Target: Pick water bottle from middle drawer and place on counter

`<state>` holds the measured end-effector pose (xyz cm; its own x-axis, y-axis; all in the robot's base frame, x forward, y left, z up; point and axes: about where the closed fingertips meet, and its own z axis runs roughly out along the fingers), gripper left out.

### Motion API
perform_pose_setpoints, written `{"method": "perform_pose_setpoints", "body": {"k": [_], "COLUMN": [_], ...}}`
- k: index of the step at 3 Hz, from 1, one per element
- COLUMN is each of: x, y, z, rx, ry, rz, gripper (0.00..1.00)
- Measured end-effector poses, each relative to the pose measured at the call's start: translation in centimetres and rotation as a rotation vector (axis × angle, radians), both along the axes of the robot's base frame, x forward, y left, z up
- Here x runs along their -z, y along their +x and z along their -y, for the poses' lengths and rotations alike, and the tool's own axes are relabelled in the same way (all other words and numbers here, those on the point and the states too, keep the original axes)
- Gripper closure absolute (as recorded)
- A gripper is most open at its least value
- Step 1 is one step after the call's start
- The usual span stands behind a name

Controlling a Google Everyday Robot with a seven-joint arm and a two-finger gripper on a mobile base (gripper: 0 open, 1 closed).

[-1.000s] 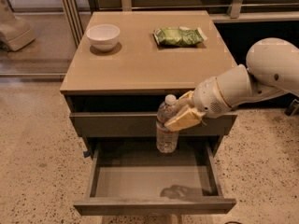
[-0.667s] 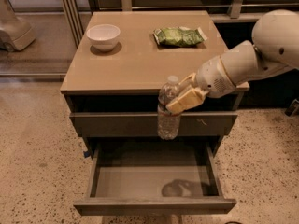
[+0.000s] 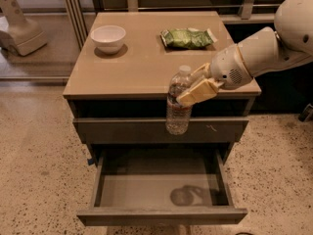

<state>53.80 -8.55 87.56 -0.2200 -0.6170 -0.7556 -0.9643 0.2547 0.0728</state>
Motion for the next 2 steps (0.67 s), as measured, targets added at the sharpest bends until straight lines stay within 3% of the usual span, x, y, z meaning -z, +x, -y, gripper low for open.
{"method": "perform_pose_setpoints", "body": {"k": [2], "x": [-5.0], "y": [3.9], "z": [0.6], "rx": [0.023], "ry": [0.005], "rz": [0.057], "gripper": [1.00]}}
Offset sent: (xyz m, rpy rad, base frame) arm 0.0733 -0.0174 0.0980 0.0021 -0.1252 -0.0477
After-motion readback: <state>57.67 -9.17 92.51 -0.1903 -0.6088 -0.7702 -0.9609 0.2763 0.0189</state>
